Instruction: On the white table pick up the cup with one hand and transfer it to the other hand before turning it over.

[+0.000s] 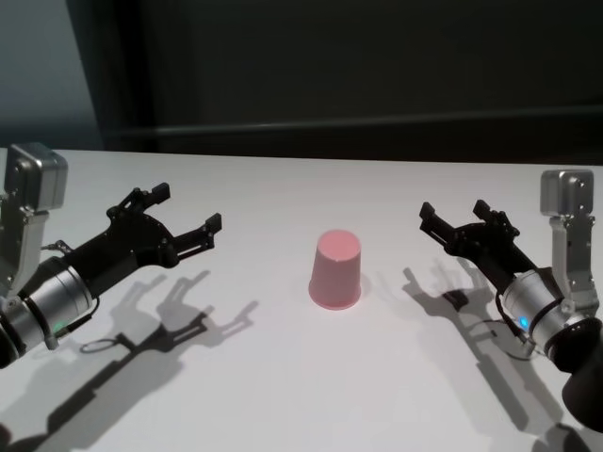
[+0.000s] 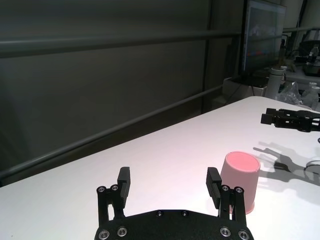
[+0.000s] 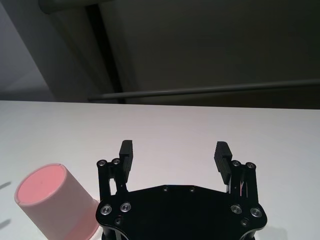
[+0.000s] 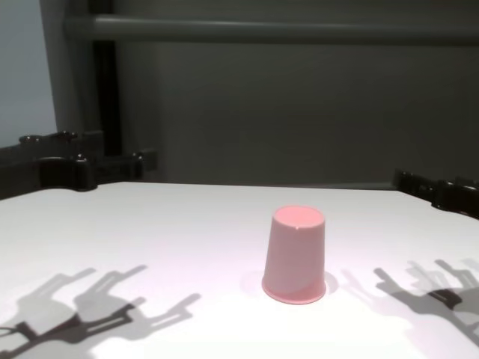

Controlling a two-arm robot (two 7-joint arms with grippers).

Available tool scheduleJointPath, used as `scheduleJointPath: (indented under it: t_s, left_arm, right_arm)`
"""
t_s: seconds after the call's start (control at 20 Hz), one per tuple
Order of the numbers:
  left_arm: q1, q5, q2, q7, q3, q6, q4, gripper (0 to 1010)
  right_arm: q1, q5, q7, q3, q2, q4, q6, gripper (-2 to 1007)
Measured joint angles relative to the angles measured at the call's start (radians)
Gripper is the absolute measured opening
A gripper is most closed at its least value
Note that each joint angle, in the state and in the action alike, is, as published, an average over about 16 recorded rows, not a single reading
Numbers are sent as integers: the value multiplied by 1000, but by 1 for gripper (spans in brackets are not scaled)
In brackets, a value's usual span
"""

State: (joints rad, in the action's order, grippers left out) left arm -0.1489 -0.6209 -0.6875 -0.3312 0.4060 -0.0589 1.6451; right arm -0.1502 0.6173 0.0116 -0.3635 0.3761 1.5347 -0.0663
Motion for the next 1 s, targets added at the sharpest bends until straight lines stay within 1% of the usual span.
scheduleJointPath:
  t_s: [0.35,1.0]
  left_arm:
    - [0,0,0,0,0,0,0,1001]
    - [0,0,0,0,0,0,0,1001]
  right_arm:
    - [7,-3,0,9,-2,4,-2,1002]
    - [4,-4,-1,5,-2,4,-3,1002]
